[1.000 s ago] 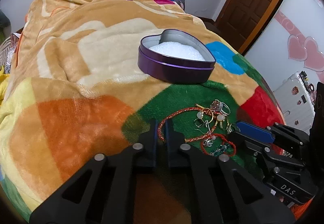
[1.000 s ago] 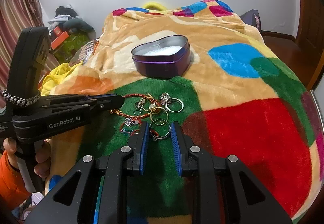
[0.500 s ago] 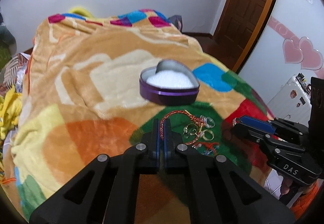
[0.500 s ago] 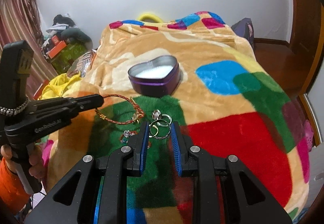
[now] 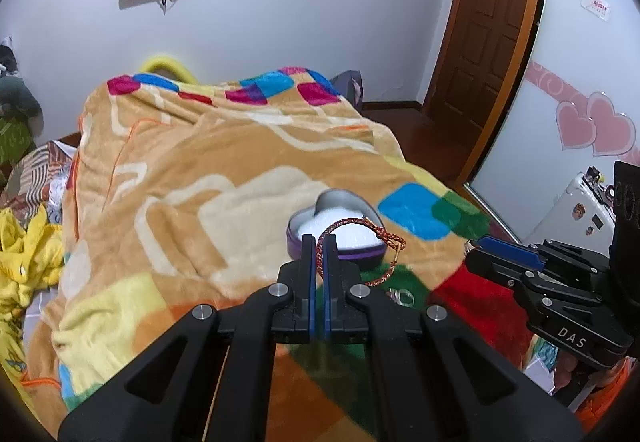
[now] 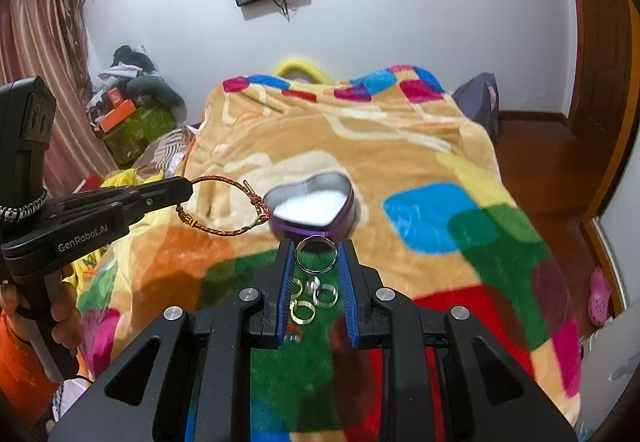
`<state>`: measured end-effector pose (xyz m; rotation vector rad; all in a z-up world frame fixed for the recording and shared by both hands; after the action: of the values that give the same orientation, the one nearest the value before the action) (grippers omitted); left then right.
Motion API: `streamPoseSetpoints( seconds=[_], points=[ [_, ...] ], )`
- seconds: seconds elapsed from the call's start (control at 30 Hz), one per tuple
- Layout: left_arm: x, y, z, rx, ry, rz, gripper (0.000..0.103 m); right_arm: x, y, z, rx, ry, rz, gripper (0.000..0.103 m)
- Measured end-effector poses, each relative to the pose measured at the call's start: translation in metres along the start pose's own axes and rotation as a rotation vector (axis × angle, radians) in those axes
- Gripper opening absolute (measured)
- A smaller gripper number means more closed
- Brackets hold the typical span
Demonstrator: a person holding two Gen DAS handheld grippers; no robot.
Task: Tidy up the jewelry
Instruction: 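Lower the bracelet into the heart tin with the left gripper while the right drops the ring in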
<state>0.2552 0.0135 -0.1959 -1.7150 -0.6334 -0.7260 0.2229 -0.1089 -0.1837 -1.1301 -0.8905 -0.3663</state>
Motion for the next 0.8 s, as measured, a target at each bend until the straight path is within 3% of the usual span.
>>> streamPoseSetpoints(
  seconds=[0.37, 0.8],
  points=[
    [0.024, 0.020, 0.013, 0.010, 0.005, -0.025, 0.001, 0.021, 0.016, -0.002, -0.004, -0.013, -0.034, 0.020],
    [0.016, 0.073, 0.024, -0.003, 0.001, 0.064, 0.001, 0.019, 0.059, -0.004, 0.028, -0.008, 0.026, 0.020]
  ],
)
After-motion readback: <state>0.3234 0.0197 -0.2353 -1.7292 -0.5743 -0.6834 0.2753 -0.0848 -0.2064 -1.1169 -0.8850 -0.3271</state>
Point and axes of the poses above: each gripper's, at about its wrist camera, not at the fingertips, and y roughly the way its jaws point, z to its left, x to its top, the point moved 10 cm from there along y, roughly the way its jaws point, and after that the axes turned 6 degrees about -x, right-handed, at the moved point
